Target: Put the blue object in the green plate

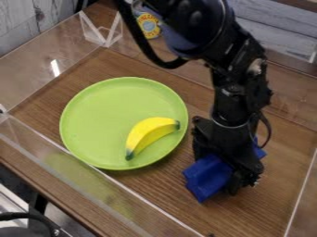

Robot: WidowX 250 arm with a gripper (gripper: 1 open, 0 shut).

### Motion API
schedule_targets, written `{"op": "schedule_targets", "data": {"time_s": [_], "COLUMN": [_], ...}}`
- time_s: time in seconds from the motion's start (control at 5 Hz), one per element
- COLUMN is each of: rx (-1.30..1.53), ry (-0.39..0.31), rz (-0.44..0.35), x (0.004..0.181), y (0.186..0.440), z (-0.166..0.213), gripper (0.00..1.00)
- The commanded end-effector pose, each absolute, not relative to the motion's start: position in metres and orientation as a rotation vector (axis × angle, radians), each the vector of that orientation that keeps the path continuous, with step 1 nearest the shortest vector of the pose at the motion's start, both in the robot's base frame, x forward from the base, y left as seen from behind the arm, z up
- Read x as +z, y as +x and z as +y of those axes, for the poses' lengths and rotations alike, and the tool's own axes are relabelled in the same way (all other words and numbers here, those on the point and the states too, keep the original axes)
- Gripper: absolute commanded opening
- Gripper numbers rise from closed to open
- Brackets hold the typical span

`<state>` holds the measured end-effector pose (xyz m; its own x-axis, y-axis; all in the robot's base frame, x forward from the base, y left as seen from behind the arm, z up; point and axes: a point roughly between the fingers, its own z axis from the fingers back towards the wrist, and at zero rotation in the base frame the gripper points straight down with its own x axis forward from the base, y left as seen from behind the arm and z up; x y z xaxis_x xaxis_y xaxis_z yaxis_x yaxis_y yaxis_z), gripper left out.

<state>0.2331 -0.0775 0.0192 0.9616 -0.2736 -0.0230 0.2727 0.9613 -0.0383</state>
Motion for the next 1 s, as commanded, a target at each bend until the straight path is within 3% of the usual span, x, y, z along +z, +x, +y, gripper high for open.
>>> {"op": "schedule_targets", "data": {"time_s": [0.0,0.8], "rx": [-0.262,-0.237], "ry": [-0.043,-0.067], "rz": [0.028,0.064], "x": [0.0227,0.0232], "y": [0.2318,0.2240], "z": [-0.0762,-0.0803], "gripper": [1.00,1.00]}}
